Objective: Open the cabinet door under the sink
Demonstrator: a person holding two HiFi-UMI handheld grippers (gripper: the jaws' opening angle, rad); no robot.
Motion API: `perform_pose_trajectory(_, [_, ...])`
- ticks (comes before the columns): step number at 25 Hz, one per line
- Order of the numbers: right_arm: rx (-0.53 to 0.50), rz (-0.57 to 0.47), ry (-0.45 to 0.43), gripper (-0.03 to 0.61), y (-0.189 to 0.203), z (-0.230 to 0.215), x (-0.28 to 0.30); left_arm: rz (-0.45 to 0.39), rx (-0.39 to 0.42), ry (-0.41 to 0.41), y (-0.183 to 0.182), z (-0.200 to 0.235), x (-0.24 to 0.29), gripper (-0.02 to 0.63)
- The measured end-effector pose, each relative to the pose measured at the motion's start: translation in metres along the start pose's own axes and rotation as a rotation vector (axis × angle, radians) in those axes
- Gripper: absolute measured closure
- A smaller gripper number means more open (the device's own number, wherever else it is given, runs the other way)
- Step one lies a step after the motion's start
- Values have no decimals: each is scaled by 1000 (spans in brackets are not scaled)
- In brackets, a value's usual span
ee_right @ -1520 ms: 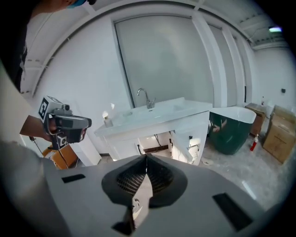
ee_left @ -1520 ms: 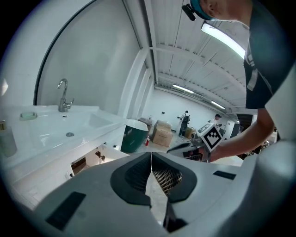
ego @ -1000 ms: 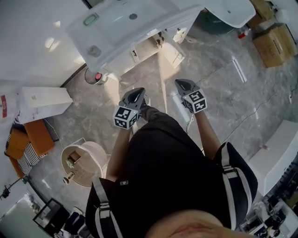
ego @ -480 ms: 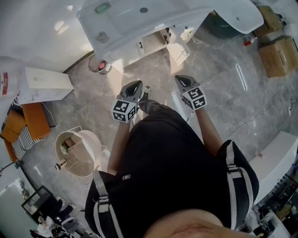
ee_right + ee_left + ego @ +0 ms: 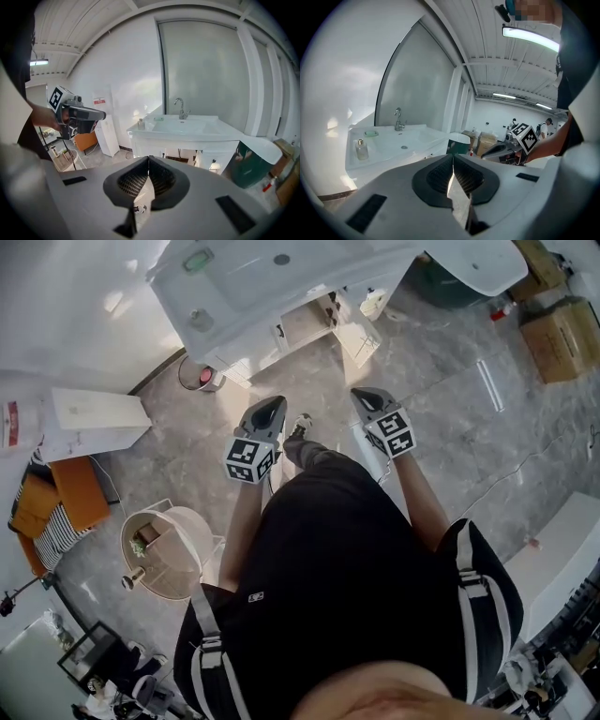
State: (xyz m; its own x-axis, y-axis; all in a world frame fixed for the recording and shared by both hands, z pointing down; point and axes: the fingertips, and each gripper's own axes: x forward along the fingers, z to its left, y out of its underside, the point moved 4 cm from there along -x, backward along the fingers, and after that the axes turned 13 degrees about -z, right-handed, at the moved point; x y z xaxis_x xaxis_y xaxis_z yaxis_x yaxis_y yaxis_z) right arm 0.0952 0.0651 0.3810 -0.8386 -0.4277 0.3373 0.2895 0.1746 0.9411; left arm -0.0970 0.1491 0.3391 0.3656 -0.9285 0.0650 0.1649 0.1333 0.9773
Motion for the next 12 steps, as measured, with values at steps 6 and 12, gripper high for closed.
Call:
perform_pose_trajectory(6, [-3,-4,-10,518,-2,4,5,0,-6,7,1,0,1,597])
perform_pose_trajectory(12, [-6,3,-2,518,0,-3,2,6,-14,18,6,-6,5,597])
